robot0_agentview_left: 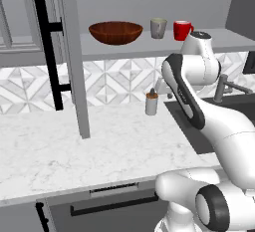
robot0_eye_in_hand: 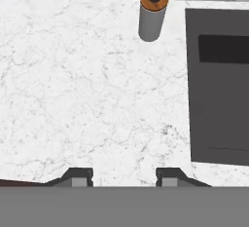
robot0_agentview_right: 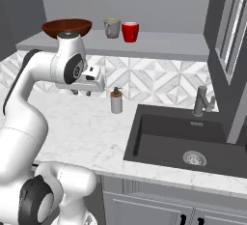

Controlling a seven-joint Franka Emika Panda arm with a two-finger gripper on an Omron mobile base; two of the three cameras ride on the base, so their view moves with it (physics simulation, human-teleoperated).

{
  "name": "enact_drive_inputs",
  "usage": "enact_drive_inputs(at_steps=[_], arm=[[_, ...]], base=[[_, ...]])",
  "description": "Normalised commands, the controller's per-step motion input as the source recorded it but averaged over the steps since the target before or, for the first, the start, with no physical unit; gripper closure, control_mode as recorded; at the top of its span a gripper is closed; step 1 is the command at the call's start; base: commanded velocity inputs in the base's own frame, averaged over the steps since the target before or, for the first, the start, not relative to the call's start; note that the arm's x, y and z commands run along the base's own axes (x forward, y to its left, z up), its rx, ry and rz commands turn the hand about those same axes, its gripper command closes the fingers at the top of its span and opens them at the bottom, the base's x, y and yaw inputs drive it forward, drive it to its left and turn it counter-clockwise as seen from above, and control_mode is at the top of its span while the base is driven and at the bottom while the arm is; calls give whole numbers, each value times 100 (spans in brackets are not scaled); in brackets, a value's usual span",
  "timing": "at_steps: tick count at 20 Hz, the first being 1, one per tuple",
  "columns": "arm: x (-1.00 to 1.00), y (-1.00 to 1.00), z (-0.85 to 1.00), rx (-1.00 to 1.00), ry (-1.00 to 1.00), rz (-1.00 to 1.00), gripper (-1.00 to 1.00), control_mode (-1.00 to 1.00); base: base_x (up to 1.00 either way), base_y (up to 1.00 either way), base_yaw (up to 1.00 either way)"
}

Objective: Gather all objects into one cabinet and sort the glasses and bowls to opposite sides.

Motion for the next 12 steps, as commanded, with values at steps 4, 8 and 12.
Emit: enact_drive_inputs(at_steps=[4, 8, 12], arm=[[0, 0, 0, 0, 0, 0, -100, 100], [0, 0, 0, 0, 0, 0, -100, 100], [0, 0, 0, 0, 0, 0, -100, 100]], base=[[0, 0, 0], [-62, 0, 0], [-93, 1, 4]])
